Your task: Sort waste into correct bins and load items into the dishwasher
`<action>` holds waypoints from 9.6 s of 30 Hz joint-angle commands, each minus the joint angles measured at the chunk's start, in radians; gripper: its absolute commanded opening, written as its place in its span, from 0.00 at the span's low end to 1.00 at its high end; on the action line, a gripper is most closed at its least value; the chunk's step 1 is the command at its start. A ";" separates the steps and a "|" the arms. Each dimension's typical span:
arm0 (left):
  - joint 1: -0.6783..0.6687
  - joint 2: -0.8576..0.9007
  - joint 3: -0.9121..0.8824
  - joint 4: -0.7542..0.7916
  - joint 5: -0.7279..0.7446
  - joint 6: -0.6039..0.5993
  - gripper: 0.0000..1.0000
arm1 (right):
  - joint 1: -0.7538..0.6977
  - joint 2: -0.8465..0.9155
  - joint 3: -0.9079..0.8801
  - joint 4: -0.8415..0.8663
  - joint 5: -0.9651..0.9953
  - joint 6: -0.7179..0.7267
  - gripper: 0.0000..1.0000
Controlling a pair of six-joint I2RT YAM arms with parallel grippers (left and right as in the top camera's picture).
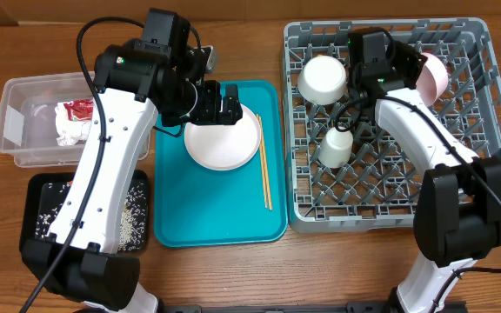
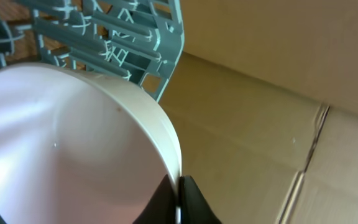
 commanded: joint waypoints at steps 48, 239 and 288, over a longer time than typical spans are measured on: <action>-0.008 -0.011 0.016 -0.001 -0.007 0.008 1.00 | -0.512 -0.229 0.025 -0.172 -1.227 1.206 0.57; -0.008 -0.011 0.016 -0.001 -0.007 0.008 1.00 | 0.047 -0.261 0.026 -0.237 -0.599 1.182 0.34; -0.007 -0.011 0.016 -0.001 -0.007 0.008 1.00 | -0.343 -0.212 0.068 -0.340 -1.477 1.258 0.05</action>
